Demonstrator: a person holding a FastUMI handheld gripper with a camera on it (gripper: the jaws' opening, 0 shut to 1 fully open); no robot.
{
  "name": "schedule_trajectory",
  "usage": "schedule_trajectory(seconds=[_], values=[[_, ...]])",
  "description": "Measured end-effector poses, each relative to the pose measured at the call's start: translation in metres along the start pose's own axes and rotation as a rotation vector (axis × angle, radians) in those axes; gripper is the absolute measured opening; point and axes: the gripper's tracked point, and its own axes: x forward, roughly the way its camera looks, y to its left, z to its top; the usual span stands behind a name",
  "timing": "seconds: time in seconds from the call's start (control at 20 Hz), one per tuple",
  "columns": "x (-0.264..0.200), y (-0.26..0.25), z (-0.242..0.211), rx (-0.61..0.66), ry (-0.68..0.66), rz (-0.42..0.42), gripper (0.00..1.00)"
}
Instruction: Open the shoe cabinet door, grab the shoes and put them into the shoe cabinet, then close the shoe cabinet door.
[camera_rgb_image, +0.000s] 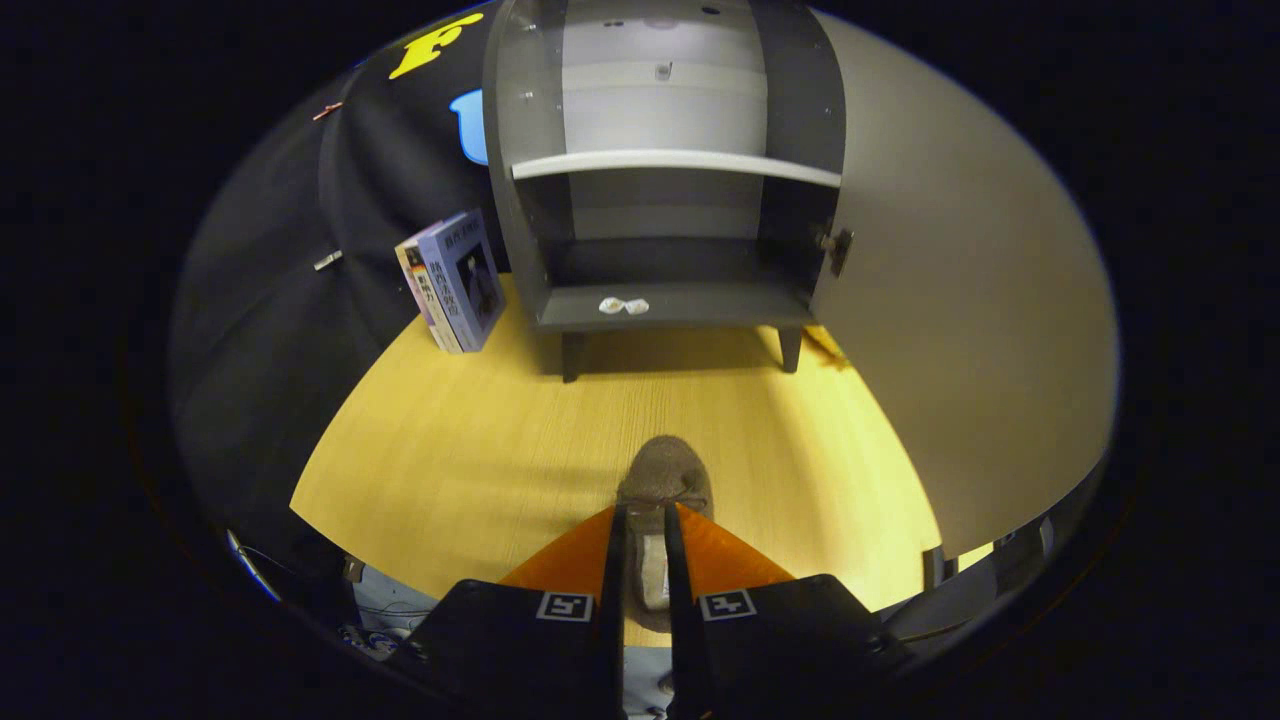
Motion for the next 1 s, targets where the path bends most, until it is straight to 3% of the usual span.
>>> schedule_trajectory(seconds=[0.6,1.0], values=[[0.076,0.01,-0.081,0.007,0.205,-0.03,0.24],[0.118,0.006,-0.077,0.035,0.192,-0.062,0.24]])
